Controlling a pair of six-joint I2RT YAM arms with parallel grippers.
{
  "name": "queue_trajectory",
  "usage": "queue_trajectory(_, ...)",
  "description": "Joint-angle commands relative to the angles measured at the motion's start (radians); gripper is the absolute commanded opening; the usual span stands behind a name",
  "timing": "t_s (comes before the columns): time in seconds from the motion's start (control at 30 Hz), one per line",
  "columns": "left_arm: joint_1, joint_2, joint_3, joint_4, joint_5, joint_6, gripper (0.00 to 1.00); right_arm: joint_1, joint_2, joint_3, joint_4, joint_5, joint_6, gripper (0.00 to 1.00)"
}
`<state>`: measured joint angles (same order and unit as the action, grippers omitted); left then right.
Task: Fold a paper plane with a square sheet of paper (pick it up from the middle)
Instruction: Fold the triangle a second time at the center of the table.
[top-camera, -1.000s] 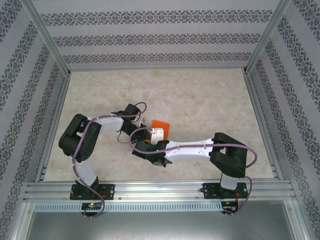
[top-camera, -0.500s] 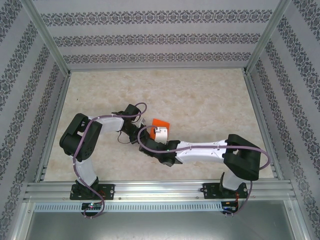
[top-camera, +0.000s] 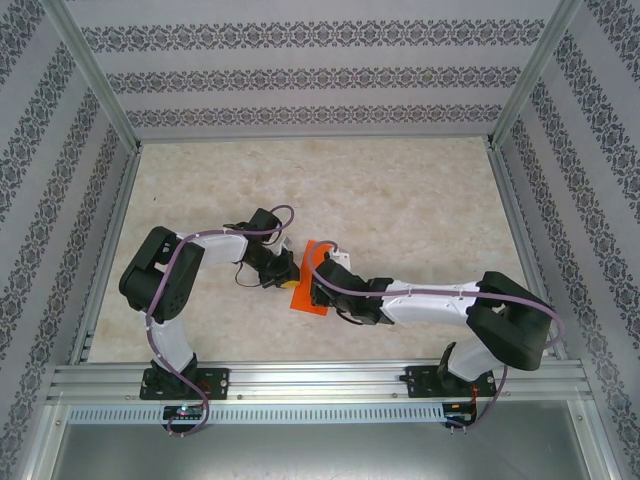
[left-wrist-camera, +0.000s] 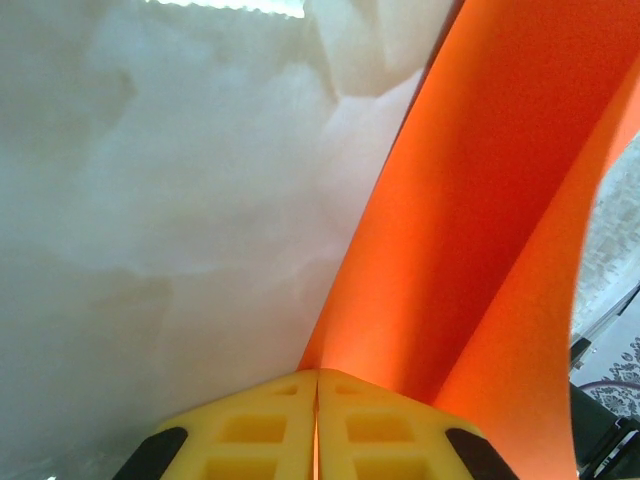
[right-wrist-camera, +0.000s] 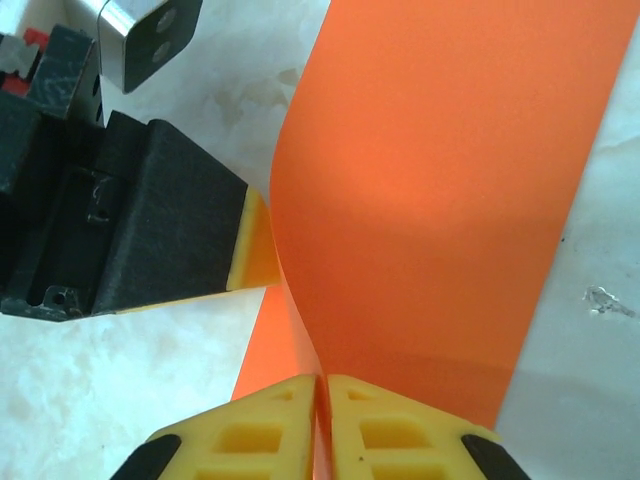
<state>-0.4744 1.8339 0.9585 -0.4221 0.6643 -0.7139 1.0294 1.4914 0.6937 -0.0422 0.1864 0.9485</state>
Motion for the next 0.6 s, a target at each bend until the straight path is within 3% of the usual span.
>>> queue_trajectory(0.0,-0.011,0.034,0.005,0.005,-0.073,0.027,0.11,-0.045,-0.020,-0.039,0.145,-0.134,-0.030,0.13)
queue_trajectory(0.57,-0.011,0.028,0.015,-0.020,-0.080,0.046,0.10,-0.202,0.029,-0.117,0.268,-0.381,-0.079,0.12)
